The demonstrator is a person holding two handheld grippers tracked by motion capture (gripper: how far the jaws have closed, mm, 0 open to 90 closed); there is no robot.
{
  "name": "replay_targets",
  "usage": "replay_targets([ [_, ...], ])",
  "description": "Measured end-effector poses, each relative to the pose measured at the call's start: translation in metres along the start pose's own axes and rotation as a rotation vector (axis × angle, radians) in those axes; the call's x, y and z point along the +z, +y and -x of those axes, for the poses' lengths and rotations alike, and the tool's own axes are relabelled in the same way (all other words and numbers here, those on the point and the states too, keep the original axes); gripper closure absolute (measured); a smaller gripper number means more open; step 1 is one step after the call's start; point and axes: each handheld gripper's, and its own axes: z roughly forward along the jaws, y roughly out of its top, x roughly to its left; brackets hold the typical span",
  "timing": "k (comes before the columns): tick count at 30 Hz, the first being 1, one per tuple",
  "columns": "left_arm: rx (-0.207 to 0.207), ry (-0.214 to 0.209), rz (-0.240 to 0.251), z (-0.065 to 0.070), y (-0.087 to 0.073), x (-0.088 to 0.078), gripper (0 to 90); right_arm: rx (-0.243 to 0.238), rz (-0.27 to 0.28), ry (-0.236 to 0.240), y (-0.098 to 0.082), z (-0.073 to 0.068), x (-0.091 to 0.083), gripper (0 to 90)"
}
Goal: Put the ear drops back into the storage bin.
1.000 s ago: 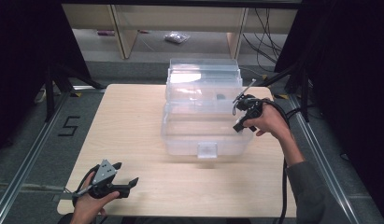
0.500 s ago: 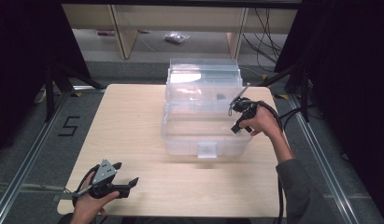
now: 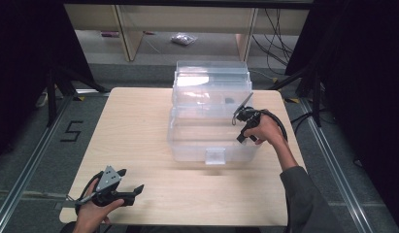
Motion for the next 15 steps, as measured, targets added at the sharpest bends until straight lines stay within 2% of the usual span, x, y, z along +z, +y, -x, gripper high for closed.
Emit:
replay_targets([
  [2, 0.0, 0.0, 0.0, 0.0, 0.0, 0.0, 15.3, 0.015, -0.011, 0.007, 0.001, -0.002, 0.0, 60.1],
  [5, -0.001, -0.001, 0.003, 0.0, 0.0, 0.0, 15.3, -0.002, -0.003, 0.007, 0.001, 0.0, 0.004, 60.1],
  [7, 0.0, -0.001, 0.001, 0.0, 0.0, 0.0, 15.3, 0.028, -0.015, 0.022, 0.001, -0.001, 0.007, 60.1],
  [9, 0.0, -0.001, 0.002, 0.0, 0.0, 0.0, 15.3, 0.029, -0.011, 0.024, 0.0, -0.001, 0.008, 60.1],
  [10, 0.0, -0.001, 0.001, 0.0, 0.0, 0.0, 15.3, -0.007, -0.008, 0.017, -0.001, 0.003, 0.011, 60.1],
  [13, 0.001, -0.001, 0.001, 0.0, 0.0, 0.0, 15.3, 0.033, -0.018, 0.021, -0.001, 0.001, 0.011, 60.1],
  [15, 0.001, -0.001, 0.002, 0.0, 0.0, 0.0, 15.3, 0.029, -0.016, 0.022, -0.003, 0.001, 0.014, 60.1],
])
